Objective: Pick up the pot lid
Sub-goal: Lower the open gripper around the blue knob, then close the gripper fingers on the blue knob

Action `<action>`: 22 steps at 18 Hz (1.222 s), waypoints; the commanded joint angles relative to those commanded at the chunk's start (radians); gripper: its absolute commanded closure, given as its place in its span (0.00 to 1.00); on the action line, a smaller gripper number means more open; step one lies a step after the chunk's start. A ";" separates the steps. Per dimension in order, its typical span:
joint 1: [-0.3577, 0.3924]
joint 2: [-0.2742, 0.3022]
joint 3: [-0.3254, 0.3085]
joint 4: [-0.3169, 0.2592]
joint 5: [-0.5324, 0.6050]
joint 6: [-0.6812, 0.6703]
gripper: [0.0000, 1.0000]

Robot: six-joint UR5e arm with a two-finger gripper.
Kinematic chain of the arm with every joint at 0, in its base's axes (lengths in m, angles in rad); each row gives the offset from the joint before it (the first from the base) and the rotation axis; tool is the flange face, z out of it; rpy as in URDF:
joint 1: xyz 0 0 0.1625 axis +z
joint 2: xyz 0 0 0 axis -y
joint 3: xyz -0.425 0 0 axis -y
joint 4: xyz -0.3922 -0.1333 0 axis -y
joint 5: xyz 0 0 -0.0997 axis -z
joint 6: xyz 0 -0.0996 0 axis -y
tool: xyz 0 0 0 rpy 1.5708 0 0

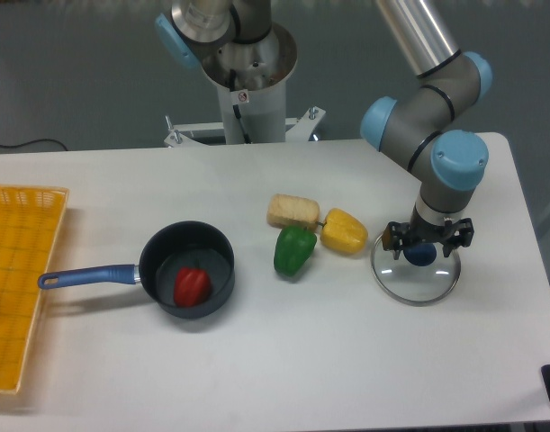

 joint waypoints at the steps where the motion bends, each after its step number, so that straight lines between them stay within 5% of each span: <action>1: 0.002 -0.002 0.000 0.000 0.000 0.000 0.03; 22: 0.005 -0.002 -0.003 0.003 -0.002 -0.015 0.22</action>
